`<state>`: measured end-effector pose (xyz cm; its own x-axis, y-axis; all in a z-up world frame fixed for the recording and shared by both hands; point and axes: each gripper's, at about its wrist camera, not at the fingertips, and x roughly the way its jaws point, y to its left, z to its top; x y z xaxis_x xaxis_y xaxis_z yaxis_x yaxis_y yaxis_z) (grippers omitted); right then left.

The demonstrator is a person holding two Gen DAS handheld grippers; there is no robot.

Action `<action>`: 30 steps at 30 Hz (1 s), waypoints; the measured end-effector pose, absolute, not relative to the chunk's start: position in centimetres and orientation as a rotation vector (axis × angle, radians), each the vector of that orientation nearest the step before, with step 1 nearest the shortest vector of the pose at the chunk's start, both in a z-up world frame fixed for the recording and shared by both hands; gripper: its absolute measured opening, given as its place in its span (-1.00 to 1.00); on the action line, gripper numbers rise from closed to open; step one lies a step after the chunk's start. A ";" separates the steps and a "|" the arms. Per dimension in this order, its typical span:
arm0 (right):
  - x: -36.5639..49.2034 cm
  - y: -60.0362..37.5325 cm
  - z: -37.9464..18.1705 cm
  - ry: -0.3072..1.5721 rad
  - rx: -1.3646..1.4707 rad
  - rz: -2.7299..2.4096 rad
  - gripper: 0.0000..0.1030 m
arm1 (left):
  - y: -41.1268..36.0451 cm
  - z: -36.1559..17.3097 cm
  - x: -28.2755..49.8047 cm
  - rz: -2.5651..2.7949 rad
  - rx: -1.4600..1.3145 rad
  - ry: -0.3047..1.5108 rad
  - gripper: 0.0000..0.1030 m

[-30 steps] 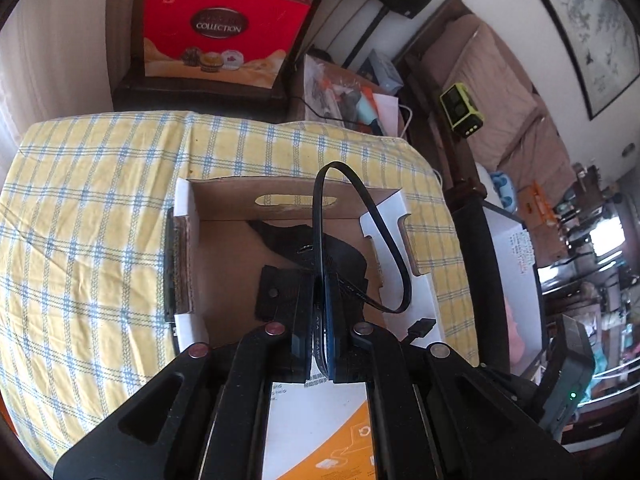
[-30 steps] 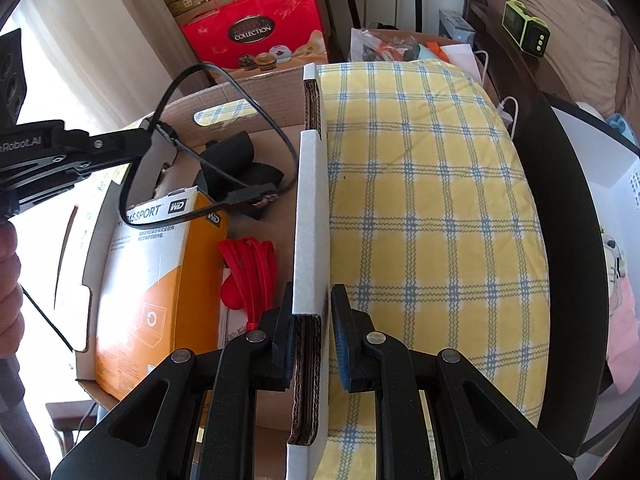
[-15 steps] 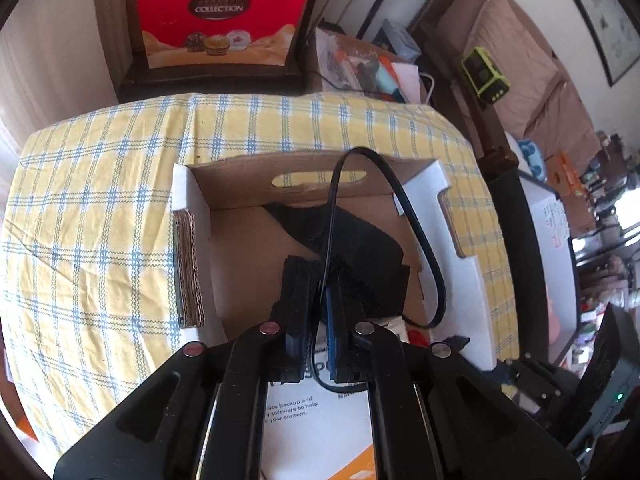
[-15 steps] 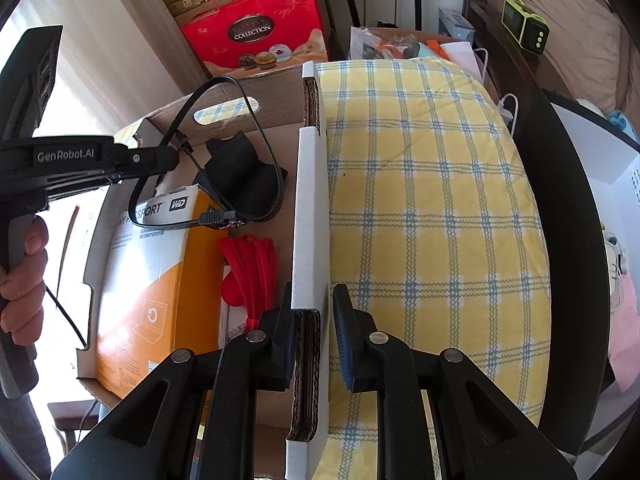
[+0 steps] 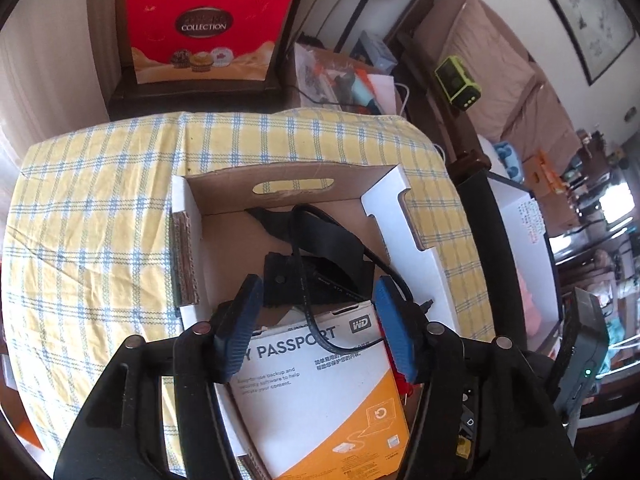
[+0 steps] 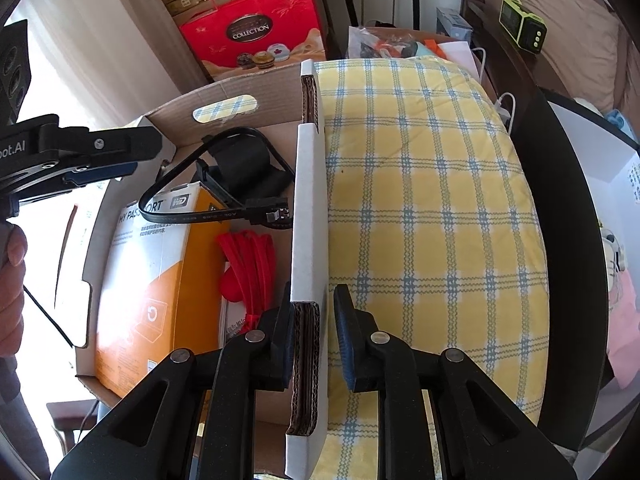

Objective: Organize objects
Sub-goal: 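Move the left gripper to the long black plastic bracket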

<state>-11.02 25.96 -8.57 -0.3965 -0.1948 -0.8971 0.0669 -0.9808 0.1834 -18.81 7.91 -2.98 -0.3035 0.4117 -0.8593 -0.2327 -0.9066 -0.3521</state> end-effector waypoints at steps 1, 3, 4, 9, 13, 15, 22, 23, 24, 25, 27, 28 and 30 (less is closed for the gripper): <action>-11.0 25.9 -8.5 -0.173 1.627 -2.496 -0.64 | 7.5 -2.6 -18.6 2.256 -1.536 -0.220 0.22; -11.1 26.0 -8.5 -0.173 1.625 -2.496 -0.63 | 6.7 -2.0 -18.2 2.288 -1.508 -0.199 0.31; -11.1 25.9 -8.5 -0.173 1.624 -2.497 -0.63 | 6.2 -1.7 -18.0 2.308 -1.497 -0.185 0.37; -11.3 26.1 -8.7 -0.182 1.628 -2.501 -0.59 | 2.6 -1.2 -16.8 2.390 -1.452 -0.199 0.45; -11.4 26.1 -8.8 -0.182 1.640 -2.502 -0.55 | -0.2 -2.3 -16.2 2.427 -1.475 -0.215 0.55; -11.4 26.0 -8.8 -0.172 1.639 -2.504 -0.55 | -1.1 -3.5 -16.2 2.433 -1.512 -0.207 0.55; -11.5 25.8 -9.2 -0.141 1.643 -2.509 -0.68 | -3.1 -6.2 -15.3 2.425 -1.575 -0.265 0.55; -11.4 25.7 -9.2 -0.144 1.640 -2.508 -0.72 | -3.3 -6.5 -15.3 2.424 -1.580 -0.271 0.55; -11.4 25.7 -9.2 -0.149 1.643 -2.509 -0.76 | -3.4 -6.7 -15.2 2.424 -1.587 -0.272 0.55; -11.3 25.5 -9.1 -0.140 1.649 -2.516 -0.77 | -3.4 -6.9 -15.1 2.426 -1.593 -0.269 0.55; -11.0 25.2 -9.0 -0.102 1.657 -2.549 -0.80 | -3.4 -7.3 -15.1 2.433 -1.605 -0.254 0.55; -10.8 25.1 -9.0 -0.096 1.658 -2.566 -0.80 | -3.3 -7.5 -15.1 2.433 -1.609 -0.249 0.54; -10.5 25.5 -9.0 -0.121 1.659 -2.578 -0.80 | -3.2 -7.8 -15.1 2.422 -1.618 -0.244 0.53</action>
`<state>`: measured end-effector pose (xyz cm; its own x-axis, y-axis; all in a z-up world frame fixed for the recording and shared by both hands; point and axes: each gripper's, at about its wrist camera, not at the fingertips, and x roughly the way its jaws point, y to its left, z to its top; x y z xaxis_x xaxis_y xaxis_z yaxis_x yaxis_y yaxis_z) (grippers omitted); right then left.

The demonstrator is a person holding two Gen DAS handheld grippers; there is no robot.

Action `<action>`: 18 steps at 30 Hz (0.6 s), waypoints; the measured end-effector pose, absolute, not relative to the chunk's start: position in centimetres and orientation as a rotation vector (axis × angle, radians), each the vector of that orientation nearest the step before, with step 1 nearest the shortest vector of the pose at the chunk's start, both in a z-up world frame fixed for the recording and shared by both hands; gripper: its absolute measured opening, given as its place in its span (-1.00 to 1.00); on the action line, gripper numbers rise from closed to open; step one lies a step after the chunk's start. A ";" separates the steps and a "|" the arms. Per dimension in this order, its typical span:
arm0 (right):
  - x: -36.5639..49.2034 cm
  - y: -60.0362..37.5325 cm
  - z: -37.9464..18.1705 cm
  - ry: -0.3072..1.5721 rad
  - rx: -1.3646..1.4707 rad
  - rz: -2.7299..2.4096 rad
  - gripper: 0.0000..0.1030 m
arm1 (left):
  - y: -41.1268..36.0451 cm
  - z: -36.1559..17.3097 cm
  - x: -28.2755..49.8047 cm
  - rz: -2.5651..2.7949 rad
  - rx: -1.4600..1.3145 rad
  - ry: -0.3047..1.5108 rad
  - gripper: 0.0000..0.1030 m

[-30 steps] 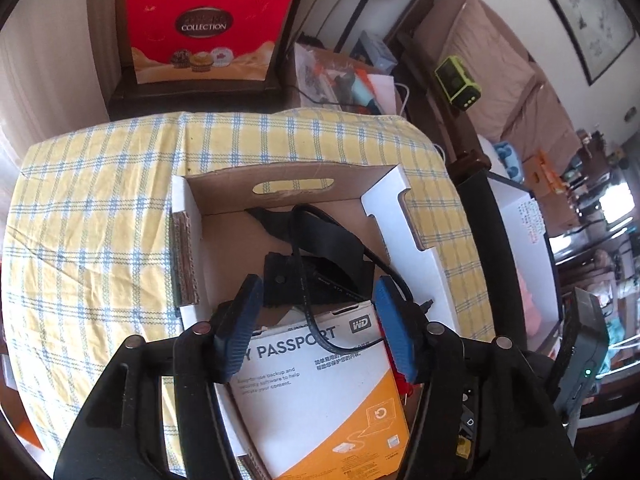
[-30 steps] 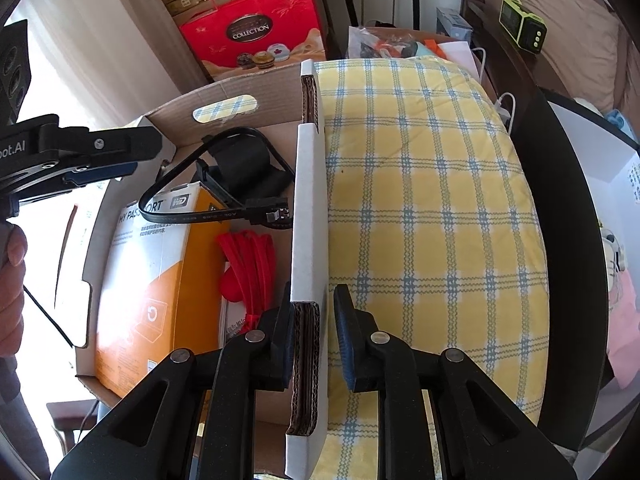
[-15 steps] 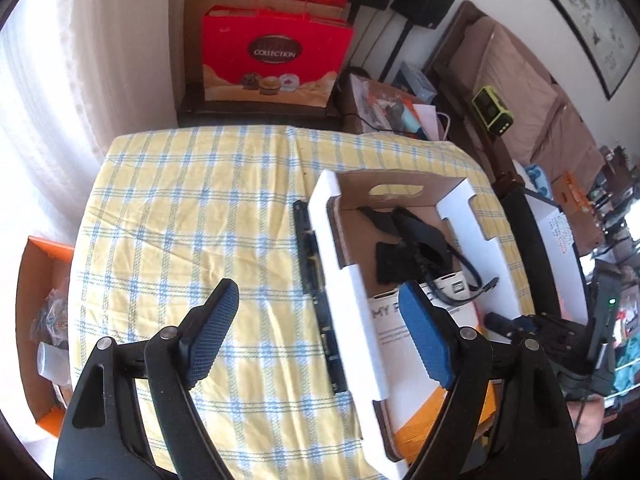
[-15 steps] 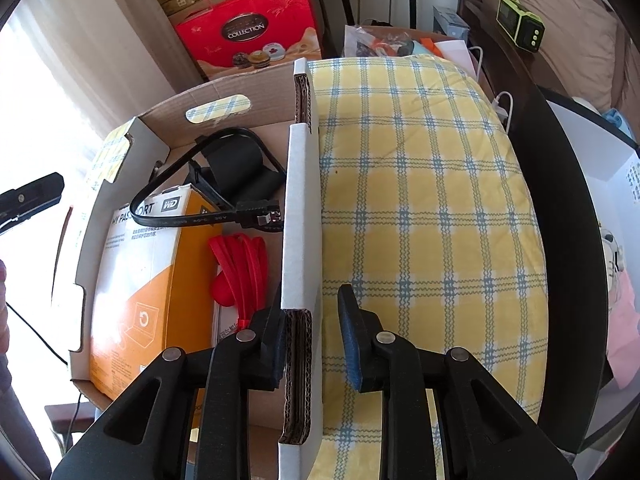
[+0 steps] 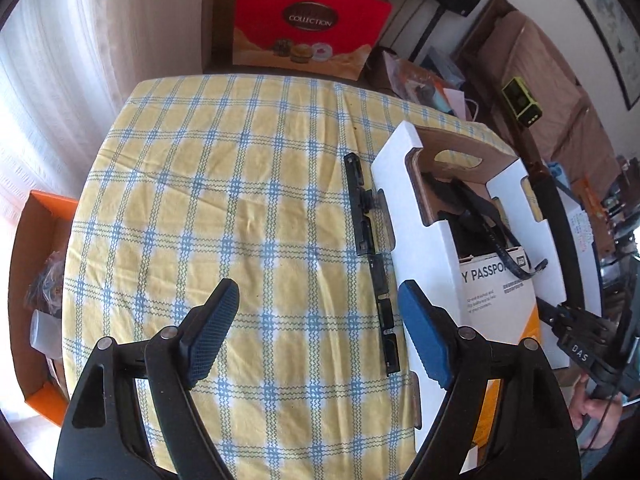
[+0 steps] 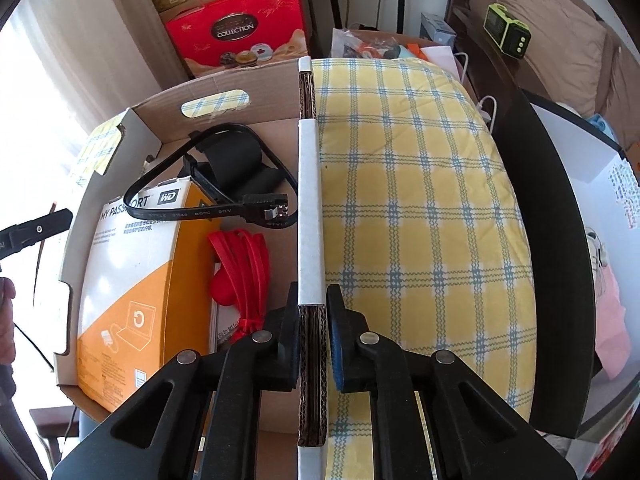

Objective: Organize objects
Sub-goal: 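Move the left gripper to the long black plastic bracket, then close the left gripper on the long black bracket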

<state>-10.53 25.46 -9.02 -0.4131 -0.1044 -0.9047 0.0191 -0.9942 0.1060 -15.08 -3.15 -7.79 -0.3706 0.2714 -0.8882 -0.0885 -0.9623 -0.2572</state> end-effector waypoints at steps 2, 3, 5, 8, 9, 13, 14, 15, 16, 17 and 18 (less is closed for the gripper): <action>-10.3 26.0 -9.0 -0.146 1.664 -2.582 -0.79 | -2.7 -8.0 -15.0 2.410 -1.623 -0.231 0.53; -10.2 26.3 -8.9 -0.151 1.667 -2.587 -0.79 | -2.4 -8.1 -15.0 2.405 -1.623 -0.223 0.52; -10.1 26.9 -8.9 -0.165 1.675 -2.591 -0.79 | -1.5 -8.2 -15.1 2.393 -1.620 -0.199 0.47; -9.9 27.4 -8.8 -0.188 1.678 -2.578 -0.78 | -0.3 -8.8 -15.2 2.383 -1.638 -0.156 0.13; -9.9 27.5 -8.8 -0.190 1.677 -2.576 -0.78 | -0.1 -9.1 -15.3 2.376 -1.653 -0.152 0.00; -9.8 27.4 -8.7 -0.181 1.676 -2.578 -0.77 | 0.4 -10.2 -15.9 2.347 -1.688 -0.176 -0.30; -9.8 27.4 -8.7 -0.181 1.674 -2.577 -0.77 | 0.4 -10.3 -15.9 2.344 -1.690 -0.187 -0.30; -9.8 27.4 -8.8 -0.183 1.673 -2.576 -0.77 | 0.4 -10.3 -15.9 2.343 -1.690 -0.199 -0.30; -9.8 27.4 -8.8 -0.188 1.673 -2.574 -0.77 | 0.4 -10.3 -15.9 2.341 -1.689 -0.209 -0.30; -9.8 27.5 -8.9 -0.192 1.674 -2.571 -0.77 | 0.4 -10.2 -15.9 2.339 -1.686 -0.218 -0.30; -9.8 27.5 -8.9 -0.193 1.673 -2.570 -0.76 | 0.3 -10.1 -15.9 2.339 -1.682 -0.222 -0.30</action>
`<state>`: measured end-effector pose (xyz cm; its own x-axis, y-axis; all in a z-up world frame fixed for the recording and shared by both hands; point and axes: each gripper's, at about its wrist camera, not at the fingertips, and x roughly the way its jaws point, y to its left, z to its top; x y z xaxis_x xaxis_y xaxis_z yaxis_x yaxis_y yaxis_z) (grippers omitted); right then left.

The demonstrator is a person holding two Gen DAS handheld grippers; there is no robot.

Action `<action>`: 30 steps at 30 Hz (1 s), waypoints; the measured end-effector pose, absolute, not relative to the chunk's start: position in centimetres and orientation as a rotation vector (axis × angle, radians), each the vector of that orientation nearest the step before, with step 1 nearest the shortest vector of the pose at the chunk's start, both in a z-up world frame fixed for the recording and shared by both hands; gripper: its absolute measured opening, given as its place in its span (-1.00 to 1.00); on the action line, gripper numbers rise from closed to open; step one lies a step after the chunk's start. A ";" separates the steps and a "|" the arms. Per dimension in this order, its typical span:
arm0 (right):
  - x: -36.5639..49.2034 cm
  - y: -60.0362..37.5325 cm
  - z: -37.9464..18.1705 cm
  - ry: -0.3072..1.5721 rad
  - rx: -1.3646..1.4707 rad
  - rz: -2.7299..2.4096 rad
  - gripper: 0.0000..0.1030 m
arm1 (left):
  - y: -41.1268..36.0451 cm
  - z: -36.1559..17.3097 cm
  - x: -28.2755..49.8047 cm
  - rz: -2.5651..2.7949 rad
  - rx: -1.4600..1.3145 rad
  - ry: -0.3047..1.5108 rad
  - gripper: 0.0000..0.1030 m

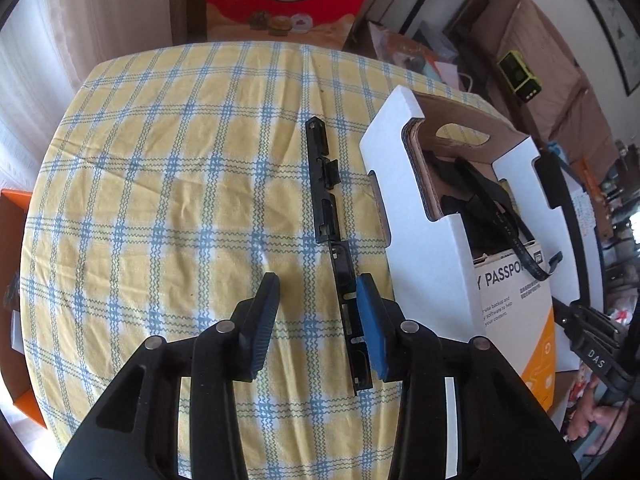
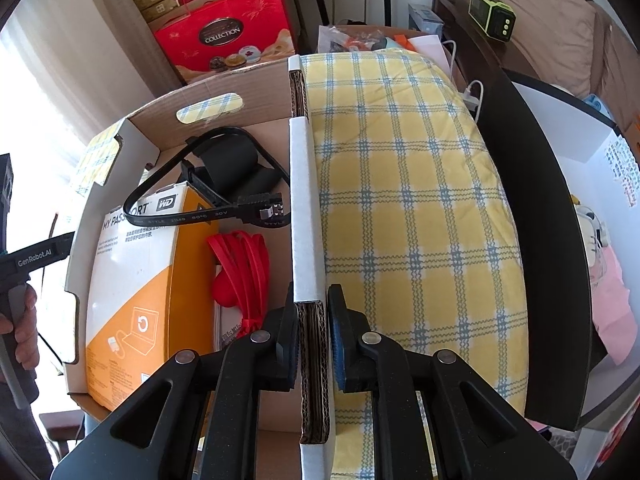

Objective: Organize objects
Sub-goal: 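Close the left gripper on the long black bracket, then carry the long black bracket into the box and open the left gripper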

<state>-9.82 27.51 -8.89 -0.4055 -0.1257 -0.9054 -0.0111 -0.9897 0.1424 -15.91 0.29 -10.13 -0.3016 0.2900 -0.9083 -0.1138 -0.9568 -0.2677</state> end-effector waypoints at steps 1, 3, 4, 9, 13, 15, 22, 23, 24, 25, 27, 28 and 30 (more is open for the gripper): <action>-9.8 27.5 -8.9 -0.194 1.673 -2.570 -0.76 | 0.4 -10.1 -15.8 2.340 -1.678 -0.222 -0.30; -9.8 27.5 -9.0 -0.194 1.675 -2.569 -0.76 | 0.7 -10.3 -15.8 2.331 -1.680 -0.205 -0.30; -9.8 27.5 -9.1 -0.192 1.678 -2.567 -0.76 | 1.0 -10.4 -15.7 2.333 -1.680 -0.189 -0.32; -9.9 27.5 -9.2 -0.204 1.687 -2.562 -0.76 | 1.5 -10.4 -15.6 2.368 -1.651 -0.131 -0.64; -9.9 27.6 -9.2 -0.206 1.686 -2.561 -0.76 | 1.0 -10.2 -15.8 2.361 -1.637 -0.195 -0.97; -9.9 27.6 -9.2 -0.211 1.685 -2.560 -0.76 | 0.4 -9.8 -16.0 2.348 -1.632 -0.252 -0.98; -9.9 27.4 -9.3 -0.210 1.683 -2.560 -0.75 | -0.4 -7.2 -15.8 2.365 -1.562 -0.282 -0.98; -9.9 27.5 -9.3 -0.214 1.682 -2.559 -0.75 | -0.5 -6.6 -15.8 2.370 -1.547 -0.285 -0.98; -9.8 27.5 -9.3 -0.215 1.681 -2.559 -0.75 | -0.5 -6.0 -15.8 2.375 -1.532 -0.289 -0.98; -9.9 27.5 -9.3 -0.214 1.681 -2.558 -0.75 | -0.5 -5.3 -15.8 2.380 -1.513 -0.293 -0.98; -9.8 27.5 -9.3 -0.213 1.681 -2.559 -0.75 | -0.2 -3.9 -15.9 2.387 -1.479 -0.289 -0.98; -9.9 27.6 -9.3 -0.213 1.681 -2.558 -0.75 | 0.0 -3.4 -16.0 2.390 -1.463 -0.288 -0.98; -9.9 27.6 -9.3 -0.214 1.681 -2.558 -0.75 | 0.8 -2.4 -16.3 2.391 -1.439 -0.276 -0.98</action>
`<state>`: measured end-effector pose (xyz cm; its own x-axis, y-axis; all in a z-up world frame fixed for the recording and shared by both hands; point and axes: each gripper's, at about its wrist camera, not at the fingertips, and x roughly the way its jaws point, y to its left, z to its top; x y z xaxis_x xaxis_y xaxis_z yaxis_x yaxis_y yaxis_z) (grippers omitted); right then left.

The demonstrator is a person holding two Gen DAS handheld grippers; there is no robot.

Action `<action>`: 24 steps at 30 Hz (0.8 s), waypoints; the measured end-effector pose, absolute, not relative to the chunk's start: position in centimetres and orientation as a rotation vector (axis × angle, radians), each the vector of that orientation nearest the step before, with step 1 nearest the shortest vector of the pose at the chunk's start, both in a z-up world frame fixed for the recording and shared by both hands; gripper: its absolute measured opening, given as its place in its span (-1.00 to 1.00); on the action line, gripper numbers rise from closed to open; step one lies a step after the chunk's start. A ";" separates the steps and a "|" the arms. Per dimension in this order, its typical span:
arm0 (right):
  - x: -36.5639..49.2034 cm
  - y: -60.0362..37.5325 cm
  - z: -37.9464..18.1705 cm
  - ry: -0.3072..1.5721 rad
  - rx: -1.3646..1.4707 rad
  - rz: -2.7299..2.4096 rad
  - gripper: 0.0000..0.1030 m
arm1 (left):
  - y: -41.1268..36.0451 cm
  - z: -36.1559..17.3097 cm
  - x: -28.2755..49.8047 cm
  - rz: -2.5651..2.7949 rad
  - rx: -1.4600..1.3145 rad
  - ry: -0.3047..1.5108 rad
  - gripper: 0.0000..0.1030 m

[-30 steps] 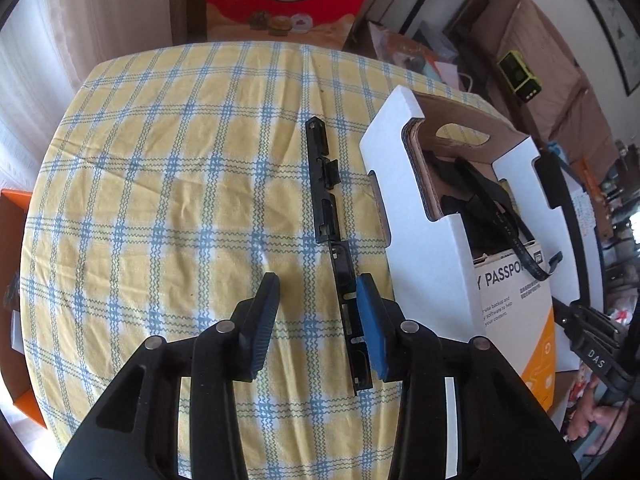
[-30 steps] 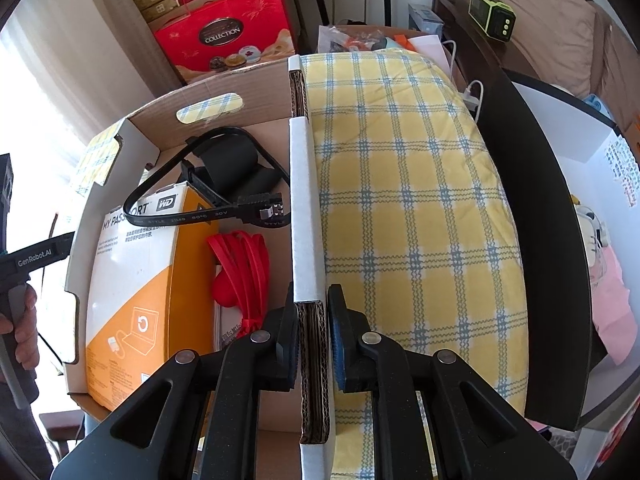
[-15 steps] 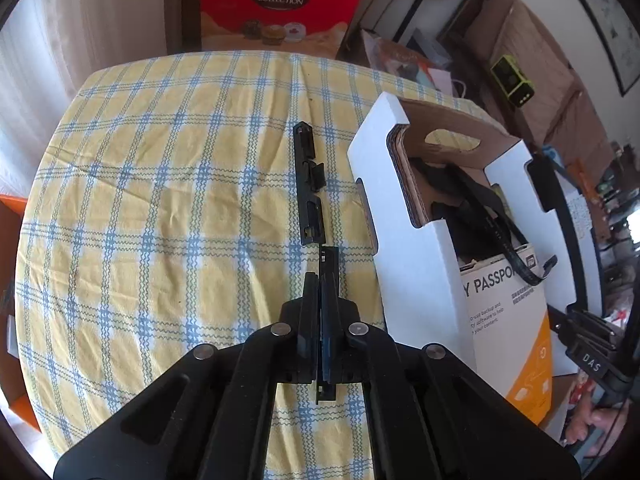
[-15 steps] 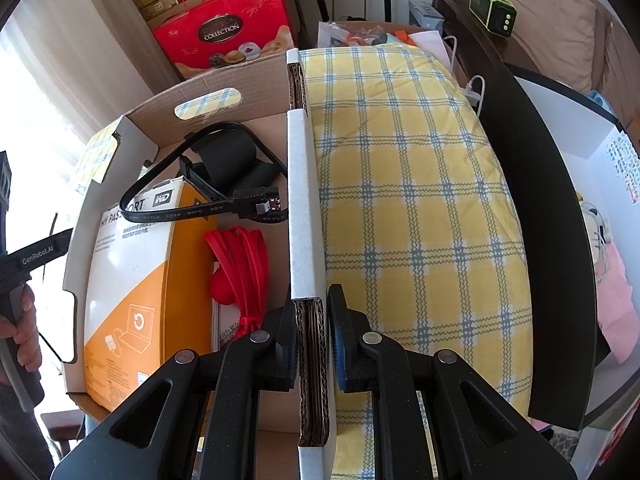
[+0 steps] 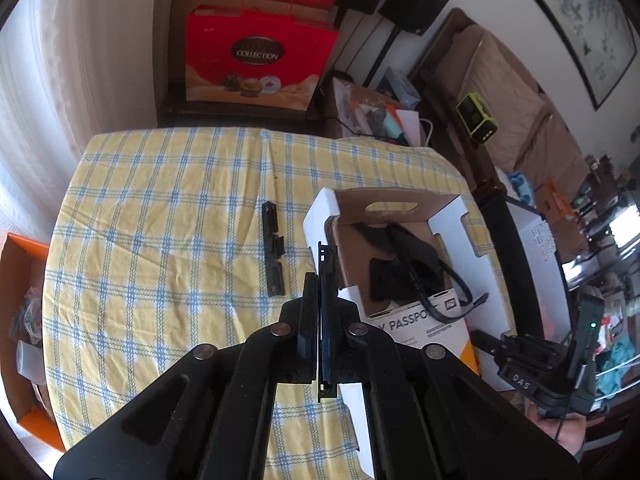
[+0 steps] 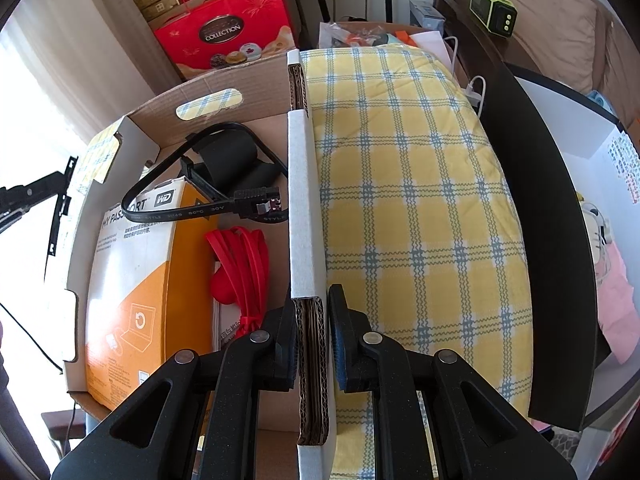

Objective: Organize objects
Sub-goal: 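Carry the long black bracket into the box and open the left gripper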

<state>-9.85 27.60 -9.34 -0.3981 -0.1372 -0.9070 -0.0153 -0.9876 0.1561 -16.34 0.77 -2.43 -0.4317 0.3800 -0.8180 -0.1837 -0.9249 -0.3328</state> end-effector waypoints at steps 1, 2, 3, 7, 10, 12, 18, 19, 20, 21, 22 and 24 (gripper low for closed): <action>-9.8 27.6 -9.3 -0.213 1.680 -2.558 -0.75 | 1.2 -2.0 -16.5 2.391 -1.427 -0.267 -0.98; -9.8 27.7 -9.3 -0.213 1.680 -2.559 -0.75 | 1.6 -1.7 -16.7 2.389 -1.418 -0.259 -0.98; -9.8 27.6 -9.3 -0.211 1.678 -2.559 -0.75 | 2.1 -1.5 -16.9 2.387 -1.413 -0.253 -0.98; -9.8 27.7 -9.1 -0.215 1.671 -2.560 -0.75 | 4.2 -1.3 -18.0 2.371 -1.394 -0.229 -0.98; -9.8 27.8 -9.0 -0.210 1.670 -2.561 -0.75 | 5.6 -1.6 -19.2 2.364 -1.410 -0.198 -0.98; -9.7 27.8 -8.9 -0.212 1.665 -2.562 -0.75 | 6.3 -1.9 -19.9 2.363 -1.421 -0.174 -0.98; -9.7 27.6 -8.7 -0.200 1.660 -2.564 -0.76 | 8.4 -2.9 -21.5 2.354 -1.453 -0.067 -0.98; -9.6 27.6 -8.7 -0.199 1.659 -2.564 -0.76 | 8.6 -3.1 -21.7 2.353 -1.458 -0.054 -0.98; -9.6 27.7 -8.7 -0.199 1.659 -2.564 -0.76 | 8.9 -3.3 -22.0 2.350 -1.464 -0.044 -0.98; -9.6 27.7 -8.7 -0.199 1.659 -2.563 -0.76 | 9.1 -3.4 -22.2 2.349 -1.469 -0.033 -0.98; -9.6 27.7 -8.7 -0.198 1.658 -2.561 -0.76 | 9.4 -3.6 -22.4 2.346 -1.475 -0.016 -0.98; -9.7 27.7 -8.8 -0.195 1.656 -2.559 -0.76 | 10.1 -4.1 -22.6 2.327 -1.492 0.033 -0.98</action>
